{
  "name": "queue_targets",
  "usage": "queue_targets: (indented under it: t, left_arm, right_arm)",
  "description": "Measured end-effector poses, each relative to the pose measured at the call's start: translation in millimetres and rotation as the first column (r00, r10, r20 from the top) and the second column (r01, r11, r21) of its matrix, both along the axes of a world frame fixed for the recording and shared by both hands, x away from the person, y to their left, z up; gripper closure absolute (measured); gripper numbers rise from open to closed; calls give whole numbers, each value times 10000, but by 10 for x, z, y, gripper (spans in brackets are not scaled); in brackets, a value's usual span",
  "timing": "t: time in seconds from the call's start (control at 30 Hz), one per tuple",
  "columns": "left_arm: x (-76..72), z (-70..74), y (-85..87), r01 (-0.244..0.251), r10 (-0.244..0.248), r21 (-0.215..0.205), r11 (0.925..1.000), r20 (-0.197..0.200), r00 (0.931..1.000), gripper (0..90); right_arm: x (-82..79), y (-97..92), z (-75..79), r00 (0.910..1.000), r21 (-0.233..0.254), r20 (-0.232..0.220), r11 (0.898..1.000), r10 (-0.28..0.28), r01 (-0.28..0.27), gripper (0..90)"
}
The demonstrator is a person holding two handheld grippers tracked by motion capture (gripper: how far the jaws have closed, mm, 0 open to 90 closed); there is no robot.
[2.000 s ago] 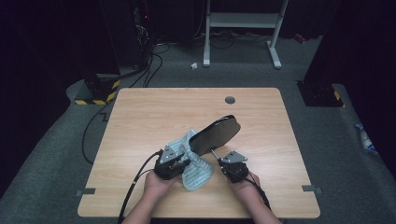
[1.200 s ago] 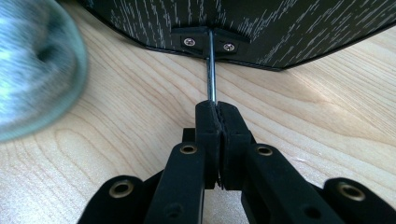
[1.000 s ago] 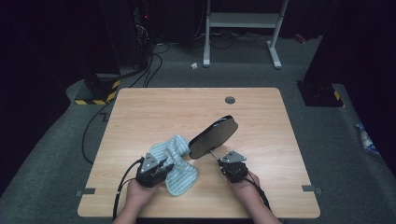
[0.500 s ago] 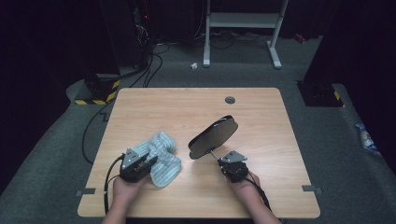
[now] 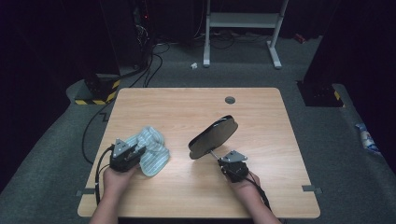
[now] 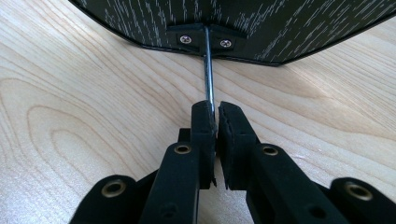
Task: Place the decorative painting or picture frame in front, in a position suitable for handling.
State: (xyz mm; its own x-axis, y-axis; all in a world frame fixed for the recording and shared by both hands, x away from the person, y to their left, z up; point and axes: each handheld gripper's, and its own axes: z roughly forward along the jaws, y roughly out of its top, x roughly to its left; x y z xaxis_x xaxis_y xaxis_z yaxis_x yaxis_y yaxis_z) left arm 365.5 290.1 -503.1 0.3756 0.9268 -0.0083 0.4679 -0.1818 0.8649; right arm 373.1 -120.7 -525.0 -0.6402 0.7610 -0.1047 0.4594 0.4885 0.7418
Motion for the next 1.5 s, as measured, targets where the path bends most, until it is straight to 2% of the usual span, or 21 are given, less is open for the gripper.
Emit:
queue_targets:
  t: [0.2, 0.3, 0.43, 0.53, 0.73, 0.93, 1.13, 1.27, 1.43, 1.5]
  left_arm:
    - [-11, -67, 134, -382, 383, 52, 9993, -214, 9990, 670]
    - [-17, -109, 169, -470, 468, -51, 9989, -420, 9980, 660]
    - [-28, -128, 154, -474, 467, -137, 9988, -474, 9978, 627]
    - [-42, -122, 133, -427, 416, -192, 9989, -539, 9977, 567]
    - [-138, -89, 109, -437, 426, -317, 9985, -340, 9985, 456]
    - [-207, 12, 119, -444, 440, -402, 9982, -95, 9990, 399]
    - [-259, 99, 81, -434, 445, -514, 9977, 199, 9988, 364]
    - [-285, 129, 63, -420, 435, -617, 9972, 229, 9988, 344]
    - [-360, 162, -6, -143, 171, -753, 9971, 379, 9991, 346]
    - [-384, 175, -58, 3, 24, -666, 9978, 398, 9992, 350]
  right_arm:
    - [1, 2, 0, 10000, -24, -9, 10000, 5, -5, 835]
    - [1, 2, 0, 10000, -26, -6, 10000, 1, -1, 834]
    - [1, 5, -1, 10000, -40, -11, 10000, 1, -1, 830]
    - [1, 4, -1, 10000, -39, -8, 10000, 1, -1, 826]
    - [4, 1, -2, 10000, 2, -37, 10000, -7, 7, 807]
    - [7, -1, -2, 10000, 43, -74, 10000, 10, -9, 788]
    - [8, -1, -2, 10000, 34, -62, 10000, 9, -8, 774]
    - [9, -2, -2, 10000, 56, -85, 10000, 8, -8, 766]
    - [11, -3, -2, 9999, 82, -96, 10000, 55, -54, 760]
    - [9, -4, -2, 9999, 134, -163, 9999, 18, -16, 755]
